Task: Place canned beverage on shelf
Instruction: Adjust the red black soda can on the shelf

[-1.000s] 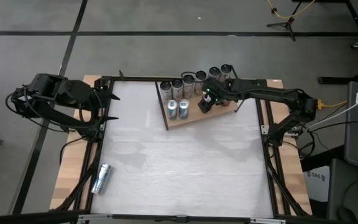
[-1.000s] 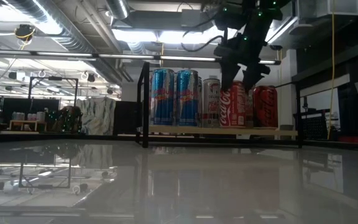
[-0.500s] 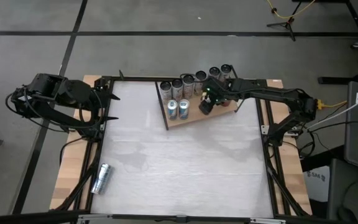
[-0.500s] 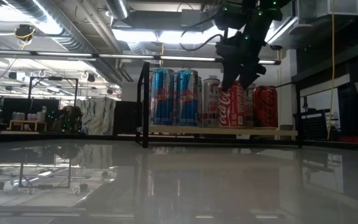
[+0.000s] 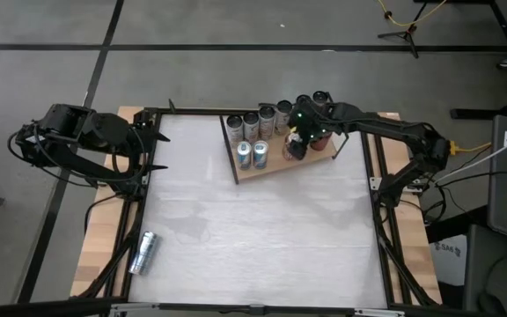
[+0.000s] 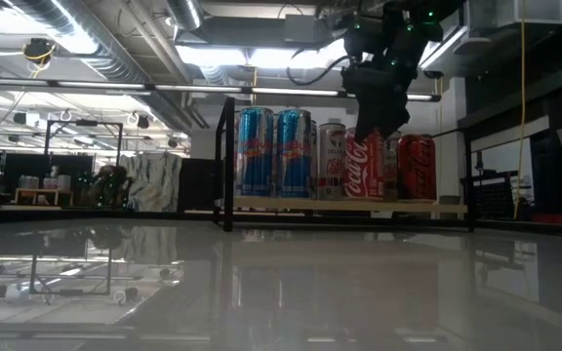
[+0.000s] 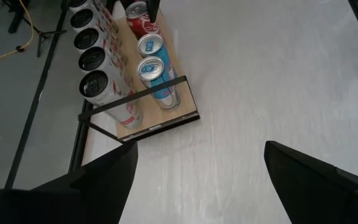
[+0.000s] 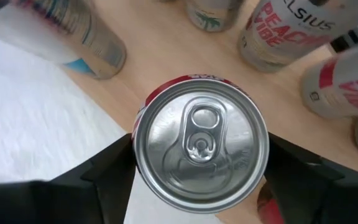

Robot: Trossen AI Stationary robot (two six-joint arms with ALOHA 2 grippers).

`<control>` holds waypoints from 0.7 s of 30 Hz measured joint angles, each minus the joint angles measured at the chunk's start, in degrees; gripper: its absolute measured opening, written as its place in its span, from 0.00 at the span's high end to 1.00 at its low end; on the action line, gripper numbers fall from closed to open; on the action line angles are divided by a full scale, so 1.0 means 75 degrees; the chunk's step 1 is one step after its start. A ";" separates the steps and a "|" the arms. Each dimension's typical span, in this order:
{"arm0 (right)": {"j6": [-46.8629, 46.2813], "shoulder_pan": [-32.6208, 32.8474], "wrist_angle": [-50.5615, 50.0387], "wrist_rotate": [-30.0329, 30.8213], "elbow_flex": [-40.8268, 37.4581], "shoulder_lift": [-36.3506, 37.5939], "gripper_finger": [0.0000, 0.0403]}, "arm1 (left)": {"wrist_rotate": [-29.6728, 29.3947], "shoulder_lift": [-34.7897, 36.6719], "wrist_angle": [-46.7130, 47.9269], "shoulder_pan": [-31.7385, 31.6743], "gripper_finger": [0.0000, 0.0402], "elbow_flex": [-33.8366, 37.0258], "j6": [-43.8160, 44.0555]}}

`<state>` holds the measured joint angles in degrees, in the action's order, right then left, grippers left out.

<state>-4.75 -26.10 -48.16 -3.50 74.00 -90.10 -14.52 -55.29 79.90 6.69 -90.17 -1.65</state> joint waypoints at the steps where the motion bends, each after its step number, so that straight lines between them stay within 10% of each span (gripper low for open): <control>1: 0.0212 -0.0060 -0.0009 -0.0099 0.0000 0.0002 0.27 | 0.0000 0.0002 0.0000 -0.0002 0.15 0.0000 0.0000; 21: 0.2101 -0.0622 -0.0482 -0.0046 -0.0033 0.0230 0.27 | -0.0200 0.0001 -0.0082 -0.0002 0.15 0.0000 0.0015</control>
<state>11.00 -30.76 -51.78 -3.85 73.75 -88.37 -16.02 -55.28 79.28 6.68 -90.17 -1.54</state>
